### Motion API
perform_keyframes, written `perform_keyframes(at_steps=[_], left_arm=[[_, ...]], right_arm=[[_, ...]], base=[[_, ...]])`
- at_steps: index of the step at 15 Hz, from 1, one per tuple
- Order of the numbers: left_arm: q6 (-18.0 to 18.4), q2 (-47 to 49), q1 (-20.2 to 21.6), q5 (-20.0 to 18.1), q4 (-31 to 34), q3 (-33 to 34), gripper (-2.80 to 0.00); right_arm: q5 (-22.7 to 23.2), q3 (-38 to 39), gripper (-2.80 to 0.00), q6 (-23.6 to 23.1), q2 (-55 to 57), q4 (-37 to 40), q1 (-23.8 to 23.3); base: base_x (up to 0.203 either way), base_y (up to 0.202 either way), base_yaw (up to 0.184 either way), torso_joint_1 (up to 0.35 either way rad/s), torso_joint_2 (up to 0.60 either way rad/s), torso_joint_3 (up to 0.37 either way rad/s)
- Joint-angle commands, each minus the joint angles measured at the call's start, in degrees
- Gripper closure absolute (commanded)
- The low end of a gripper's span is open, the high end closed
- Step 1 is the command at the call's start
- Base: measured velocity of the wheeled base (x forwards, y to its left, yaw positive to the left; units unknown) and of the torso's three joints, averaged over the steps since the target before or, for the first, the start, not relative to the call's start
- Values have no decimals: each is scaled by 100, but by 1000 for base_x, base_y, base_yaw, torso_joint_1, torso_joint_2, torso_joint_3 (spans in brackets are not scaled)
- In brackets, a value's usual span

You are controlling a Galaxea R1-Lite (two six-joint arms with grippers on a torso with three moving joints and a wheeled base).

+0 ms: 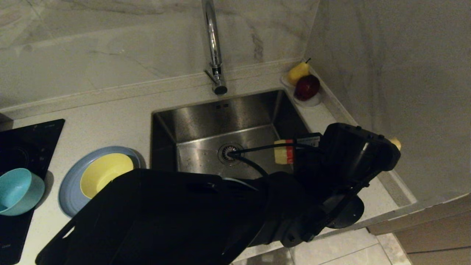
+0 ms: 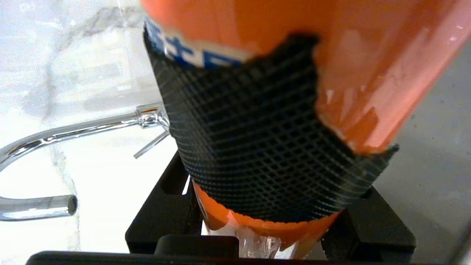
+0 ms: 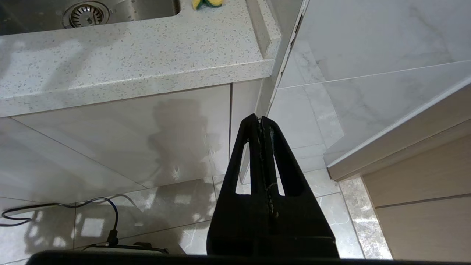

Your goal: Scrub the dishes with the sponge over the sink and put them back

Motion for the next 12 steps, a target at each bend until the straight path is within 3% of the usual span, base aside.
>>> perform_keyframes(at_steps=[1, 12], left_arm=[[40, 102, 1, 148, -11, 6, 0], [151, 448, 88, 584, 41, 25, 0]], right_arm=[[2, 0, 0, -4, -11, 1, 1], [2, 0, 0, -4, -11, 1, 1]], base=[[0, 0, 0, 0, 0, 0], [0, 0, 0, 0, 0, 0]])
